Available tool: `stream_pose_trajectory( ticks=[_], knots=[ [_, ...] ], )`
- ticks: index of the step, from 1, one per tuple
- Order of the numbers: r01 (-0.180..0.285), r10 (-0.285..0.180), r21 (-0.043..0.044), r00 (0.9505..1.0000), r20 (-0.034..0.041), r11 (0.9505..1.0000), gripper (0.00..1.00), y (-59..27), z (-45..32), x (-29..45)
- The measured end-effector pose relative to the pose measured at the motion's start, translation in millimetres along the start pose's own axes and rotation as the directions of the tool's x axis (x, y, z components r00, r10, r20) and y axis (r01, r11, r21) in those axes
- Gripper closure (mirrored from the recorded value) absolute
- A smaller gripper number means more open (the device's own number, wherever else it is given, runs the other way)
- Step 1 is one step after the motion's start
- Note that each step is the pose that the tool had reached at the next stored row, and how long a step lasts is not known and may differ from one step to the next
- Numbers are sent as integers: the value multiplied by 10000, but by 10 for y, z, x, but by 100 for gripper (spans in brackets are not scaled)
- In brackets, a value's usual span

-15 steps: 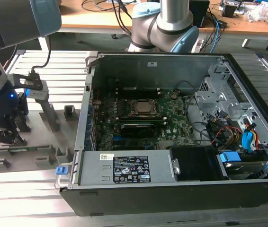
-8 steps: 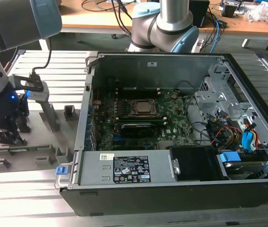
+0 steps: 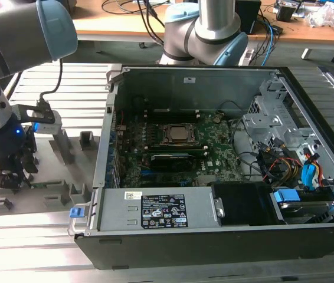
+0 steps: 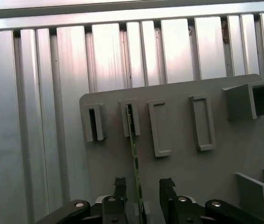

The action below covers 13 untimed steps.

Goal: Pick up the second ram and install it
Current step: 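Pick up the second ram and move it above second insertion slot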

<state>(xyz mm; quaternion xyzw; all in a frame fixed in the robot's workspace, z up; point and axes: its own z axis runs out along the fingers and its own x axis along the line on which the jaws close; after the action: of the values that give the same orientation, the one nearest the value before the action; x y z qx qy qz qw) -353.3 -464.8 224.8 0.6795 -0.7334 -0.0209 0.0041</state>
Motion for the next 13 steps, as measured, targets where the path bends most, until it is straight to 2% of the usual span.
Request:
stream_pose_trajectory(
  ticks=[3, 5, 9, 10, 12, 13],
  knots=[
    [334, -334, -8, 9994, -23, 9994, 58, -3, 70, 6],
    [361, -361, -9, 9993, -24, 9993, 58, -4, 107, 7],
    [380, -380, -10, 9993, -21, 9993, 58, -4, 233, 12],
    [390, -390, -8, 9992, 12, 9992, 58, 2, 254, 15],
    [400, -400, 4, 9990, 189, 9992, 58, 23, 280, 25],
    [402, -402, 4, 9990, 192, 9992, 58, 22, 282, 25]
  ],
)
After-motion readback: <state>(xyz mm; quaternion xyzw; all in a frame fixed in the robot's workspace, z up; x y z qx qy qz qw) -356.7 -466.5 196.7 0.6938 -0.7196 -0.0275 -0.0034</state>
